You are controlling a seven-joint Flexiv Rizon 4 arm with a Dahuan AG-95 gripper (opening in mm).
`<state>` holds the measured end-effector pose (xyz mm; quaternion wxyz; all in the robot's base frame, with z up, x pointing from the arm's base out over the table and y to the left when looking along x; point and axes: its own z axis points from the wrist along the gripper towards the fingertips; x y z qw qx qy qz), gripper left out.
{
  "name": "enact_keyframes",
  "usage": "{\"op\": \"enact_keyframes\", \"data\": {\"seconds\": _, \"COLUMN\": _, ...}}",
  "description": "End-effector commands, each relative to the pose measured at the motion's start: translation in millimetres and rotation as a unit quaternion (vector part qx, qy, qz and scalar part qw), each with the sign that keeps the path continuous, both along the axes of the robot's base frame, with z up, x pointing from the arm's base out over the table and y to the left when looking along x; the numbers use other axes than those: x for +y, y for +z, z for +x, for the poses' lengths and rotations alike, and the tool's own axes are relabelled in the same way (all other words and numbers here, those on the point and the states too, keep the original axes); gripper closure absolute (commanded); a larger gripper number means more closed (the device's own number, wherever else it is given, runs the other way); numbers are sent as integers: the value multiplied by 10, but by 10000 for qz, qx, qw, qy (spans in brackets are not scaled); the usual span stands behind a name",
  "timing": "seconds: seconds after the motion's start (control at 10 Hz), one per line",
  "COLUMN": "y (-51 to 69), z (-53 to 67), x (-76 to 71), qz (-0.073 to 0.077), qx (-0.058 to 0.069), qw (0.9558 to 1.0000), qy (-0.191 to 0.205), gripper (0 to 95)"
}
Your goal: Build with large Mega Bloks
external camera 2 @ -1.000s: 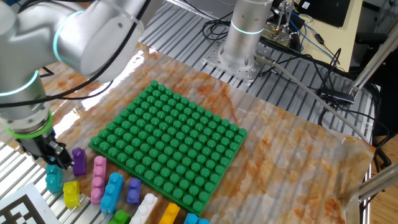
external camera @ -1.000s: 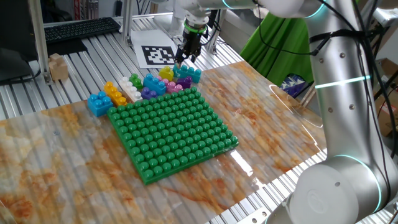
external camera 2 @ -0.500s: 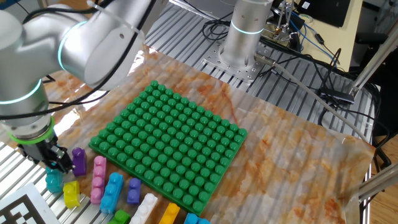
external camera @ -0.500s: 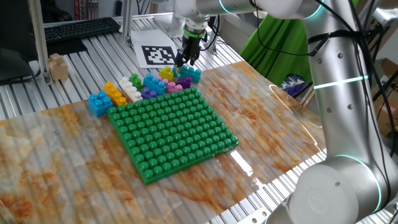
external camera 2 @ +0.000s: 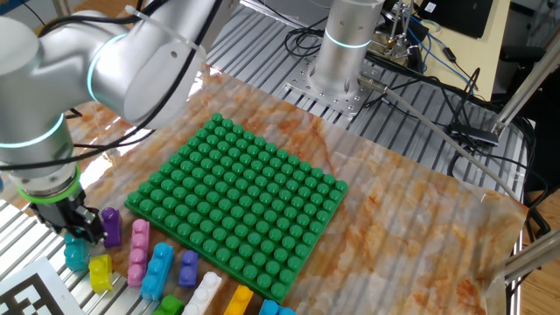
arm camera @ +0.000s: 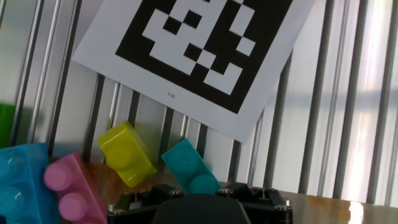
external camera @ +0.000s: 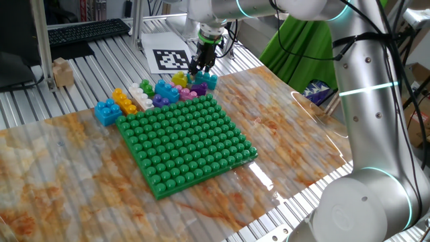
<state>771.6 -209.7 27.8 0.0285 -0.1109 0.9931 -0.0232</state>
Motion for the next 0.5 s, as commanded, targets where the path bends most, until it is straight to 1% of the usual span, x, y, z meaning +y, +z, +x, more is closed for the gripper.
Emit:
{"op": "enact_keyframes", "data": {"seconds": 0.1, "y": -17, "z": 5, "x": -1, "qz": 10, "qx": 20, "qw": 10000, "qy": 54, "gripper": 570}}
{"op": "enact_keyframes", "data": {"seconds": 0.3, "y": -10, "z": 3, "x": -7, "qz": 5, "qx": 25, "qw": 9999, "qy": 104, "gripper": 950}}
{"op": "enact_keyframes", "data": {"seconds": 0.5, "y": 20, "z": -3, "x": -28, "qz": 22, "qx": 26, "qw": 9999, "qy": 104, "gripper": 950}}
